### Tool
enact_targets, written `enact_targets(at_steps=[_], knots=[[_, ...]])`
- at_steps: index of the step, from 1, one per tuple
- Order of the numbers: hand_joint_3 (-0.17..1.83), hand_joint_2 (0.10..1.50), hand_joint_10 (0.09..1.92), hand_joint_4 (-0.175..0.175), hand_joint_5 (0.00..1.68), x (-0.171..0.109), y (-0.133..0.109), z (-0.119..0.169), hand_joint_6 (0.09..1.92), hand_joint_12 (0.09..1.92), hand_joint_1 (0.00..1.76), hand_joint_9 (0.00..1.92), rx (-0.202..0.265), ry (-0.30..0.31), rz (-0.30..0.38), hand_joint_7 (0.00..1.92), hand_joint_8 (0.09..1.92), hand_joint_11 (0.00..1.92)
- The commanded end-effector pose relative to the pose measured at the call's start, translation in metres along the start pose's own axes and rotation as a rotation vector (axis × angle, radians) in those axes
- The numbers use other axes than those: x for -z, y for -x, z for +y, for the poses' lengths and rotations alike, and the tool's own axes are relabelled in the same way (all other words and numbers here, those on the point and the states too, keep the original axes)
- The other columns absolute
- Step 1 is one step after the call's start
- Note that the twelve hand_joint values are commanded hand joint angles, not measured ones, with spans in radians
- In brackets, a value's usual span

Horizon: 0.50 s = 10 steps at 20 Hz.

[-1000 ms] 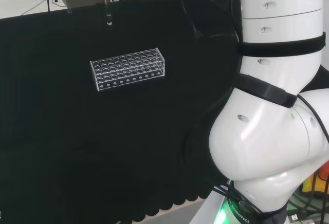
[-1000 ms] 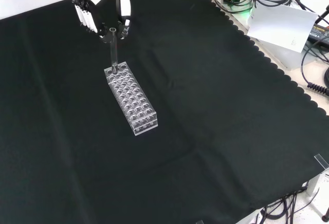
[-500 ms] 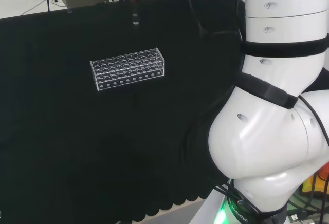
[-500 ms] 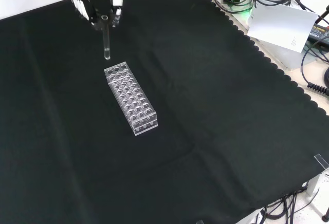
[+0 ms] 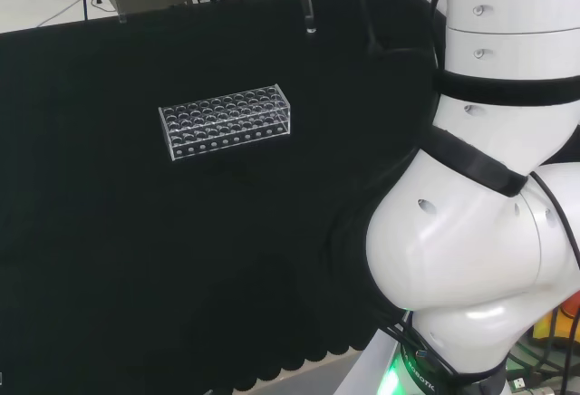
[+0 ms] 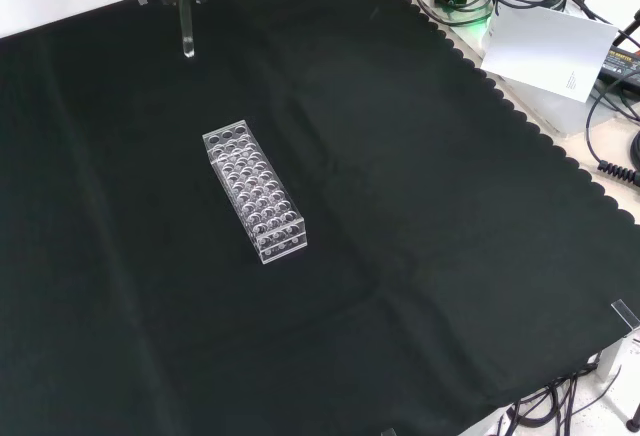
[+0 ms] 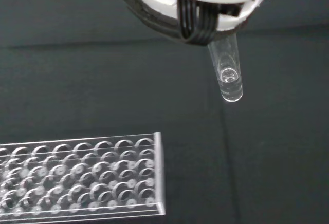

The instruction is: Shake the test tube.

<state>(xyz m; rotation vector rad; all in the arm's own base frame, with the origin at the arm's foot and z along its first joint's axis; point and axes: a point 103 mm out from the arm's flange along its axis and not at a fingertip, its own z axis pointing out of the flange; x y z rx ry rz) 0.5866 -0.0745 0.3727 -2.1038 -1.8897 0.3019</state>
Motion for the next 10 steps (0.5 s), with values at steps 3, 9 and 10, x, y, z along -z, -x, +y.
enact_targets(at_steps=[3, 9, 10], knots=[[0.47, 0.72, 0.09, -0.175, 1.28, -0.002, -0.013, 0.0, 0.37, 0.99, 1.43, 1.5, 0.028, 0.002, 0.013, 1.37, 0.76, 1.15], [0.48, 0.71, 0.09, -0.175, 1.28, -0.009, -0.072, 0.007, 0.37, 0.99, 1.43, 1.5, 0.154, -0.006, 0.052, 1.37, 0.76, 1.15], [0.48, 0.71, 0.09, -0.175, 1.28, -0.01, -0.083, 0.008, 0.37, 0.99, 1.43, 1.5, 0.176, -0.008, 0.061, 1.37, 0.76, 1.15]])
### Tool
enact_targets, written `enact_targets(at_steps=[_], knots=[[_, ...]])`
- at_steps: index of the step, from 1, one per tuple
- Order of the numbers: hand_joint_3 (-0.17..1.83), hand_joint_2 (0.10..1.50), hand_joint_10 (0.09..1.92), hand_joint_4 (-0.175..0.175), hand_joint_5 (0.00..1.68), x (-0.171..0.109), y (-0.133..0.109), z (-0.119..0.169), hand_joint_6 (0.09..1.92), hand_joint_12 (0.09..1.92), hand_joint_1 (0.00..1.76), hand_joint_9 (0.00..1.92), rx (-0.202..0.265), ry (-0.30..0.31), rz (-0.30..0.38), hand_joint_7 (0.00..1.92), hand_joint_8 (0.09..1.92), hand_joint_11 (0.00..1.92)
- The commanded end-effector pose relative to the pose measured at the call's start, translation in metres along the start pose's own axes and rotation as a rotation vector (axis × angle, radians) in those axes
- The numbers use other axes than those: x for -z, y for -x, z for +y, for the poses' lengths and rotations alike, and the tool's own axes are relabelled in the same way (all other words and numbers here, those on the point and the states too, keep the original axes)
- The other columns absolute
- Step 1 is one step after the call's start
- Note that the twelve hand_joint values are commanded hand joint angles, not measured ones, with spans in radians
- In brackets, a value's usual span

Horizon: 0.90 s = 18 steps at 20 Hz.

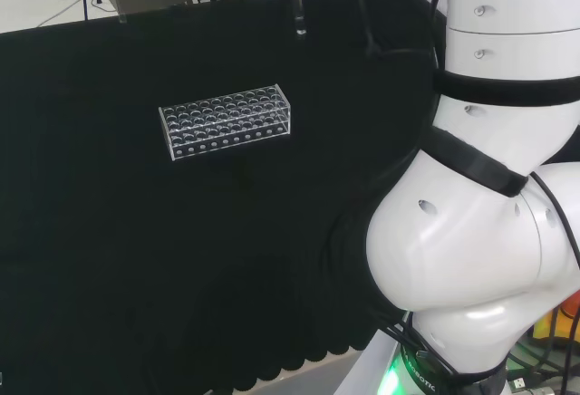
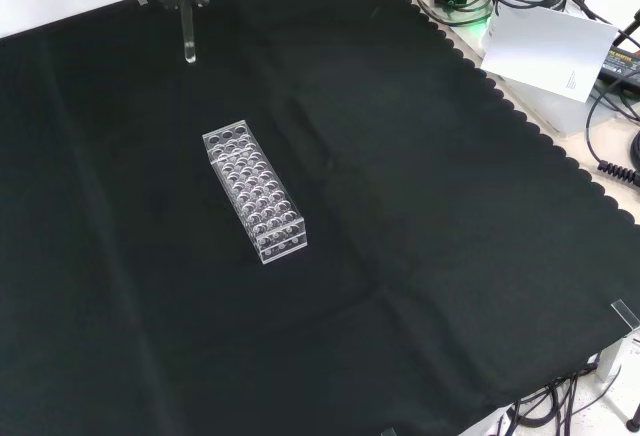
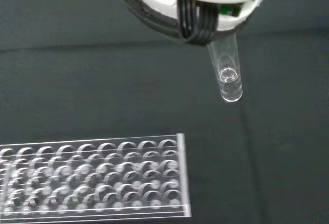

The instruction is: Shake the test tube.

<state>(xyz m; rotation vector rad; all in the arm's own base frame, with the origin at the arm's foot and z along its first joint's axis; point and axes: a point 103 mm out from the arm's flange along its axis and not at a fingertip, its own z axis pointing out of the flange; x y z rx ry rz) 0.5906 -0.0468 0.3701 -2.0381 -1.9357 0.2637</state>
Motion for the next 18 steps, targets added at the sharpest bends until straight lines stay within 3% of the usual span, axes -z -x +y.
enact_targets(at_steps=[1, 7, 12, 15, 18], knots=[[0.48, 0.71, 0.09, -0.175, 1.28, -0.009, -0.065, 0.011, 0.37, 0.99, 1.43, 1.5, 0.136, -0.009, 0.048, 1.37, 0.76, 1.15], [0.48, 0.71, 0.09, -0.175, 1.28, -0.011, -0.123, 0.017, 0.37, 0.99, 1.43, 1.51, 0.262, -0.019, 0.083, 1.37, 0.76, 1.15], [0.48, 0.71, 0.09, -0.175, 1.28, -0.009, -0.158, 0.013, 0.37, 0.99, 1.43, 1.51, 0.361, -0.029, 0.098, 1.38, 0.76, 1.15], [0.48, 0.71, 0.09, -0.175, 1.28, -0.009, -0.165, 0.011, 0.37, 0.99, 1.43, 1.51, 0.383, -0.032, 0.077, 1.38, 0.76, 1.15], [0.48, 0.71, 0.09, -0.175, 1.28, -0.01, -0.157, 0.013, 0.37, 0.99, 1.43, 1.51, 0.365, -0.038, 0.061, 1.38, 0.75, 1.15]])
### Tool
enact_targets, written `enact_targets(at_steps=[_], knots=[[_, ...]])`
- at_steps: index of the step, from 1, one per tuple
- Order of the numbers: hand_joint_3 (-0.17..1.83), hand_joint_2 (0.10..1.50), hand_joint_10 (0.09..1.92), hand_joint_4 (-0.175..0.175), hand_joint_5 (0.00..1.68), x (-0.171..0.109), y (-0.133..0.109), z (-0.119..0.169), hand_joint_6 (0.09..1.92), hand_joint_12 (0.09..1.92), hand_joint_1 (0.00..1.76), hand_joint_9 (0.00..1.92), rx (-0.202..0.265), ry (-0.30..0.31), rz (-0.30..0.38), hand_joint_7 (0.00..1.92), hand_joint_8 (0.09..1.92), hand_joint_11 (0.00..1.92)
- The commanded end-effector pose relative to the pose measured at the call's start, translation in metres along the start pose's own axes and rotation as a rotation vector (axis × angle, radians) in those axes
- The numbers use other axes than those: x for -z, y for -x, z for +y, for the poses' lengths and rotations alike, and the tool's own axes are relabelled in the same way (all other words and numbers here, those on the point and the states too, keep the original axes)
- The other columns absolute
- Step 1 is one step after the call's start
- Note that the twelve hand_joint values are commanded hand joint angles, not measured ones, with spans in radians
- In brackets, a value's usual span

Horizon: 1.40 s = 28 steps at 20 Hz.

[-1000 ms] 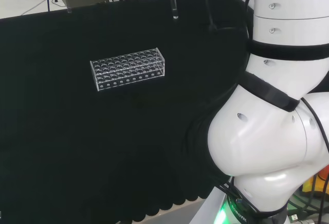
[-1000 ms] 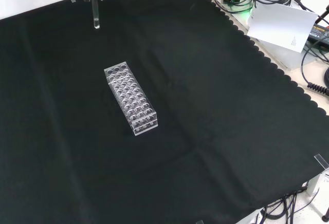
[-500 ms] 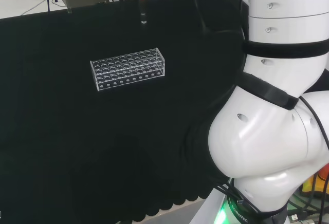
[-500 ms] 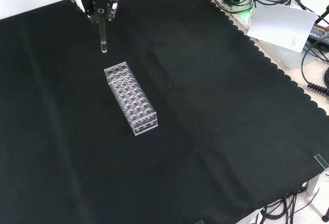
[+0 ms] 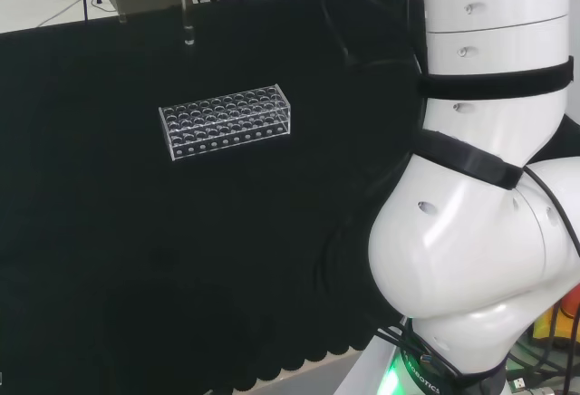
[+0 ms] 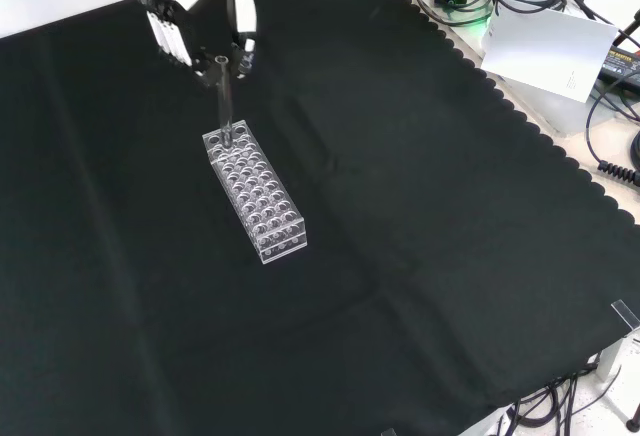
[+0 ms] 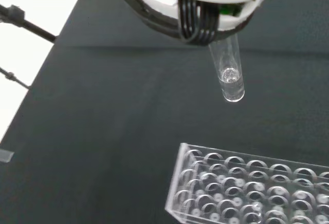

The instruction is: Shake the test tube.

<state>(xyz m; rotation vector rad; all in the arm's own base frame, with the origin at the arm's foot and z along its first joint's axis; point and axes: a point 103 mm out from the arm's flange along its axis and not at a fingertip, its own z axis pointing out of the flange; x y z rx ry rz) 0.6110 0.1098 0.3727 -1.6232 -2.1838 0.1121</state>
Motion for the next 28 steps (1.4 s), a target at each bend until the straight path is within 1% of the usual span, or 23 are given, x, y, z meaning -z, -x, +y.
enact_targets(at_steps=[1, 3, 5, 13, 17, 20, 22, 24, 26, 28], knots=[[0.48, 0.71, 0.09, -0.175, 1.28, -0.003, 0.006, -0.001, 0.37, 0.99, 1.43, 1.51, -0.004, -0.023, -0.024, 1.38, 0.75, 1.15], [0.48, 0.71, 0.09, -0.175, 1.28, -0.003, 0.02, -0.004, 0.37, 0.99, 1.43, 1.51, -0.034, -0.029, -0.037, 1.38, 0.75, 1.15], [0.48, 0.71, 0.09, -0.175, 1.28, -0.004, 0.037, -0.007, 0.37, 0.99, 1.43, 1.51, -0.075, -0.035, -0.061, 1.38, 0.75, 1.15], [0.48, 0.71, 0.09, -0.175, 1.28, -0.004, 0.122, -0.033, 0.37, 0.99, 1.43, 1.51, -0.284, -0.058, -0.111, 1.38, 0.75, 1.15], [0.48, 0.71, 0.09, -0.175, 1.28, 0.004, 0.162, -0.051, 0.37, 0.99, 1.43, 1.51, -0.389, -0.042, -0.108, 1.38, 0.75, 1.15], [0.48, 0.71, 0.09, -0.175, 1.28, 0.014, 0.184, -0.065, 0.37, 0.99, 1.43, 1.51, -0.447, -0.019, -0.1, 1.38, 0.75, 1.15], [0.48, 0.71, 0.09, -0.175, 1.28, 0.019, 0.195, -0.073, 0.37, 0.99, 1.43, 1.51, -0.476, -0.004, -0.095, 1.38, 0.75, 1.15], [0.48, 0.71, 0.09, -0.175, 1.28, 0.023, 0.2, -0.078, 0.37, 0.99, 1.43, 1.51, -0.491, 0.005, -0.092, 1.38, 0.75, 1.15], [0.48, 0.71, 0.09, -0.175, 1.28, 0.024, 0.201, -0.079, 0.37, 0.98, 1.43, 1.51, -0.491, 0.01, -0.087, 1.38, 0.75, 1.15], [0.48, 0.71, 0.09, -0.175, 1.28, 0.023, 0.196, -0.077, 0.37, 0.98, 1.43, 1.51, -0.48, 0.014, -0.081, 1.38, 0.75, 1.15]])
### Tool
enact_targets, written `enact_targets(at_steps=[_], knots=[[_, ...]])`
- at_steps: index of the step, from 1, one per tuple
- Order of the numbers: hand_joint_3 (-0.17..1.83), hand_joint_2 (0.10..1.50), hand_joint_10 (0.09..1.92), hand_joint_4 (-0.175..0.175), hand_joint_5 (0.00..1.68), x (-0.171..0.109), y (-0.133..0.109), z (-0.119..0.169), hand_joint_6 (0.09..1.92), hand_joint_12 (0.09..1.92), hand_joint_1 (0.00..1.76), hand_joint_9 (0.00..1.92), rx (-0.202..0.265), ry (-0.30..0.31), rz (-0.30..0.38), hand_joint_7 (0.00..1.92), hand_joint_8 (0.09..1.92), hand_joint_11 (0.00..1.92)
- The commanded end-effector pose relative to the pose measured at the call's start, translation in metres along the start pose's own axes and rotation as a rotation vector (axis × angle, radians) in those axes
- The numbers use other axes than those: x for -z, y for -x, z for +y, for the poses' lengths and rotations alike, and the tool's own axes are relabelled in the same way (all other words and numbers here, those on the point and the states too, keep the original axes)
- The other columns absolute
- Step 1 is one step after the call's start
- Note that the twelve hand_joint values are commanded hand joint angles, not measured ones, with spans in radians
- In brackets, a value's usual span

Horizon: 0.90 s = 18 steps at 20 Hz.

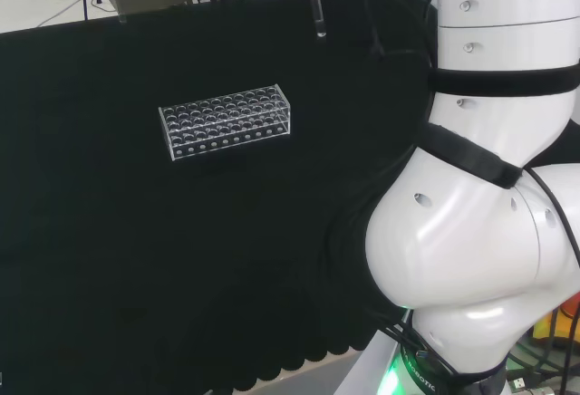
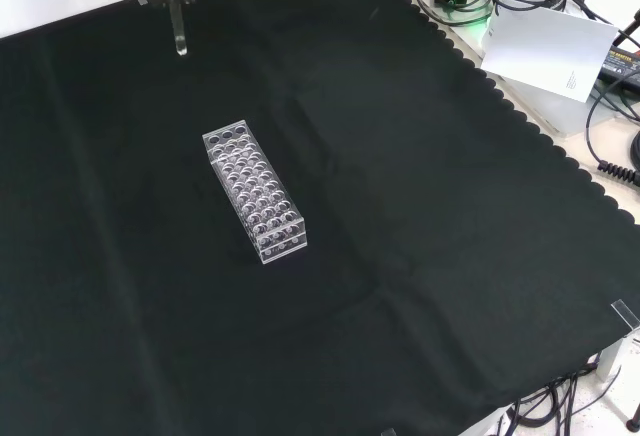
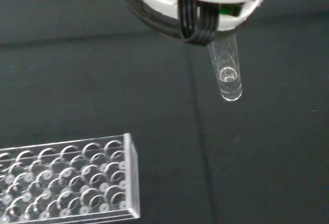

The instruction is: Shake the test tube.

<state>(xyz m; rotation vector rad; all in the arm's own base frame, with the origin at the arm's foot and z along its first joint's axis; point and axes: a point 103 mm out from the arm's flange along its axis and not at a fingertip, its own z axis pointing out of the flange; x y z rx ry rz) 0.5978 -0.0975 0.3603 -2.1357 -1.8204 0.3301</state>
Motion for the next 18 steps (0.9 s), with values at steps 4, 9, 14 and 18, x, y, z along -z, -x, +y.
enact_targets(at_steps=[4, 9, 14, 18], knots=[[0.48, 0.71, 0.09, -0.175, 1.28, -0.005, -0.018, 0.0, 0.37, 0.98, 1.43, 1.51, 0.036, 0.008, 0.038, 1.38, 0.75, 1.15], [0.49, 0.71, 0.09, -0.175, 1.28, -0.014, -0.053, 0.003, 0.37, 0.98, 1.43, 1.51, 0.104, -0.001, 0.08, 1.38, 0.75, 1.15], [0.49, 0.71, 0.09, -0.175, 1.28, -0.018, -0.087, 0.008, 0.37, 0.98, 1.43, 1.51, 0.174, -0.008, 0.099, 1.38, 0.75, 1.15], [0.49, 0.71, 0.09, -0.175, 1.28, -0.017, -0.101, 0.011, 0.37, 0.98, 1.43, 1.51, 0.2, -0.005, 0.095, 1.38, 0.75, 1.15]])
